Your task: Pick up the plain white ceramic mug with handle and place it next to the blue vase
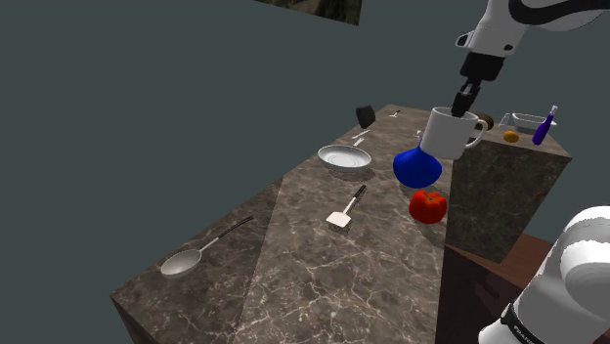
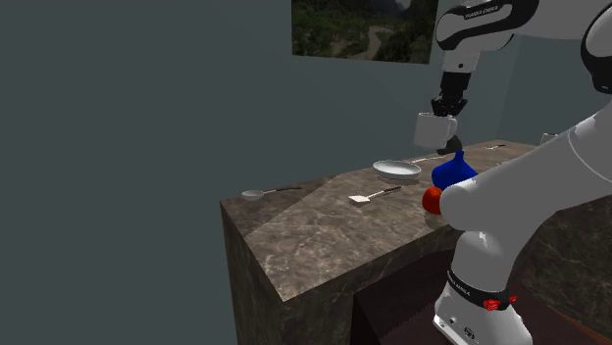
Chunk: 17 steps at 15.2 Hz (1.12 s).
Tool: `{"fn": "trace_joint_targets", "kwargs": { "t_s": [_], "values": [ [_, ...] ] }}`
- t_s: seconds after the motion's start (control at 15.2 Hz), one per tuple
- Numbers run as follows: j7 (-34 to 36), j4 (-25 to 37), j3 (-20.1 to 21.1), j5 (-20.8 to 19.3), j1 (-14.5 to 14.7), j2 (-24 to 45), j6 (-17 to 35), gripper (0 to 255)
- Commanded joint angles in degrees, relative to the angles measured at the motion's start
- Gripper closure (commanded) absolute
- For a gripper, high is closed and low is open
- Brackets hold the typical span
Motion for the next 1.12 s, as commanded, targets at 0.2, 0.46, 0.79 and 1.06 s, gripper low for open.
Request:
{"fn": "trace_joint_targets", "kwargs": {
  "t_s": [0.2, 0.46, 0.79, 1.06],
  "values": [
    [-7.2, 4.0, -6.8, -2.7, -1.1, 4.0, 0.8, 255],
    [-12.9, 8.4, -12.3, -3.7, -1.3, 8.4, 1.5, 255],
    [-15.0, 7.6, -14.7, -4.2, -1.4, 9.8, 3.9, 255],
    [-14.9, 4.3, -15.2, -4.7, -1.7, 9.4, 6.9, 255]
  ]
}}
